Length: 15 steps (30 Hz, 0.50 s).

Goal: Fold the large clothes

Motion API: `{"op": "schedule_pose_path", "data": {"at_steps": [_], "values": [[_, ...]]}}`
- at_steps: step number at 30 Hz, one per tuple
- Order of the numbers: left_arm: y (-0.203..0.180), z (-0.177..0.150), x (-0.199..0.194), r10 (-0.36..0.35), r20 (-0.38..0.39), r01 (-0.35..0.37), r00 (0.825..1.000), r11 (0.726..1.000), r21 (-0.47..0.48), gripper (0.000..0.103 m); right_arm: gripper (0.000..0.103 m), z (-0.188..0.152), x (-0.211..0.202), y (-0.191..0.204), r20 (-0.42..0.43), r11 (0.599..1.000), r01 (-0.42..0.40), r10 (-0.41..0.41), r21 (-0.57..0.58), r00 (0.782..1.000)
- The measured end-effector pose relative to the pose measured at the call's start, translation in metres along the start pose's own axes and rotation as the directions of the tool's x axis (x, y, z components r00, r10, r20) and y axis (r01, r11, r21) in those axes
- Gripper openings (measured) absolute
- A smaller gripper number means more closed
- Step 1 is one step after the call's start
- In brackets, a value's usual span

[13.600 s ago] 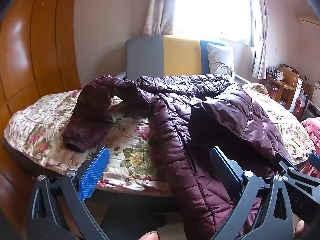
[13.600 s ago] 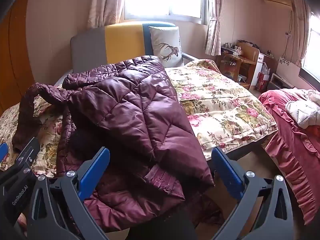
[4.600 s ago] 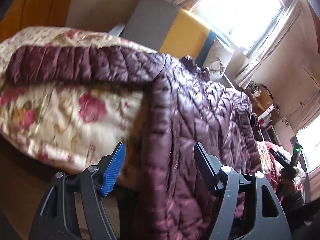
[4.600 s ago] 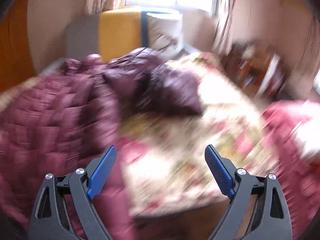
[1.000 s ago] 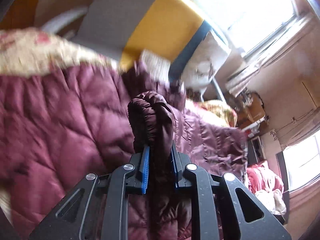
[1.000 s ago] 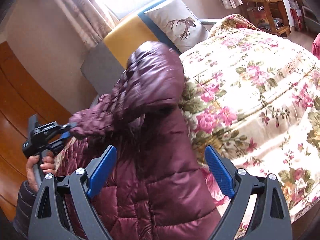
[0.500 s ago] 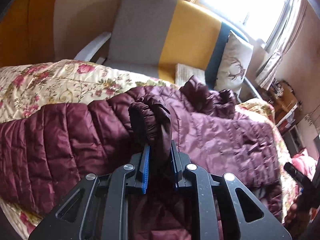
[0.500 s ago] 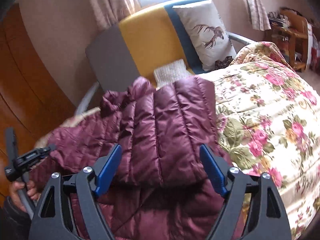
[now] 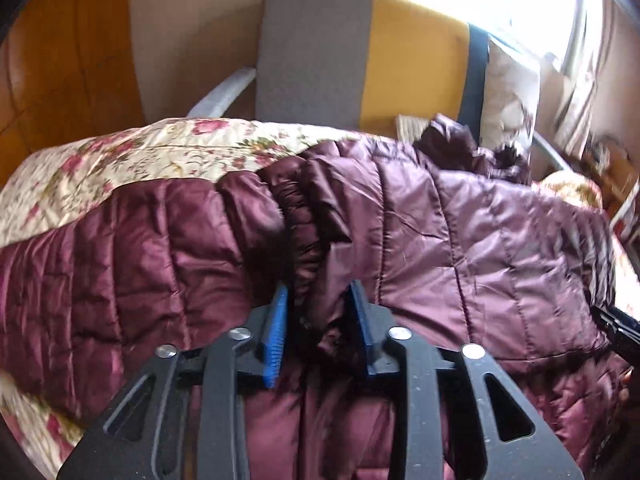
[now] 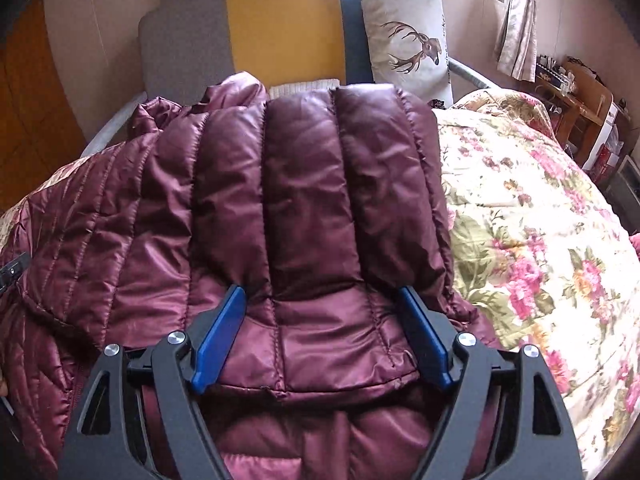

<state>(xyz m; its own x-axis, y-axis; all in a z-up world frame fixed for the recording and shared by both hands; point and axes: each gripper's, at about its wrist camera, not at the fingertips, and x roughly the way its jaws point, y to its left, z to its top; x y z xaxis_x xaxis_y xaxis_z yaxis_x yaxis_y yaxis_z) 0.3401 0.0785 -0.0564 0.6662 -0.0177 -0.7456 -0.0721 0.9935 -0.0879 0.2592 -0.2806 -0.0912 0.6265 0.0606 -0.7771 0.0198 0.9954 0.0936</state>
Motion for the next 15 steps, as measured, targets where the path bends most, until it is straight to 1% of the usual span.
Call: {"op": "schedule_pose_path", "data": {"at_steps": [1,3,4,7,10,12,15], "values": [[0.002,-0.003,-0.004,-0.007,0.007,0.007,1.000,1.000,-0.013,0.041,0.082,0.003,-0.009,0.004,0.010,1.000,0.004,-0.004,-0.007,1.000],[0.005,-0.007,-0.010,-0.015,0.016,0.016,1.000,1.000,-0.023,0.046,0.087,0.010,-0.028,0.013,0.074,1.000,-0.003,0.005,-0.031,0.997],[0.006,-0.009,-0.012,-0.011,0.021,0.012,1.000,1.000,-0.026,0.049,0.088,0.014,-0.037,0.018,0.106,0.999,0.000,0.005,-0.046,0.994],[0.007,-0.011,-0.009,-0.008,0.015,0.009,1.000,1.000,-0.028,0.050,0.089,0.031,-0.043,0.034,0.147,0.998,-0.010,0.020,-0.068,0.989],[0.008,-0.013,-0.003,-0.002,0.003,0.002,1.000,0.999,-0.033,0.052,0.090,0.047,-0.024,0.050,0.139,0.997,0.004,0.007,-0.082,0.990],[0.010,-0.015,0.003,0.000,-0.008,-0.001,1.000,0.999,-0.039,0.054,0.089,0.054,-0.001,0.059,0.102,0.997,0.005,0.003,-0.082,0.995],[0.014,-0.017,0.009,-0.010,-0.018,0.009,1.000,0.998,-0.058,0.058,0.093,0.058,0.035,0.069,0.033,0.994,0.054,-0.051,-0.097,0.998]]}}
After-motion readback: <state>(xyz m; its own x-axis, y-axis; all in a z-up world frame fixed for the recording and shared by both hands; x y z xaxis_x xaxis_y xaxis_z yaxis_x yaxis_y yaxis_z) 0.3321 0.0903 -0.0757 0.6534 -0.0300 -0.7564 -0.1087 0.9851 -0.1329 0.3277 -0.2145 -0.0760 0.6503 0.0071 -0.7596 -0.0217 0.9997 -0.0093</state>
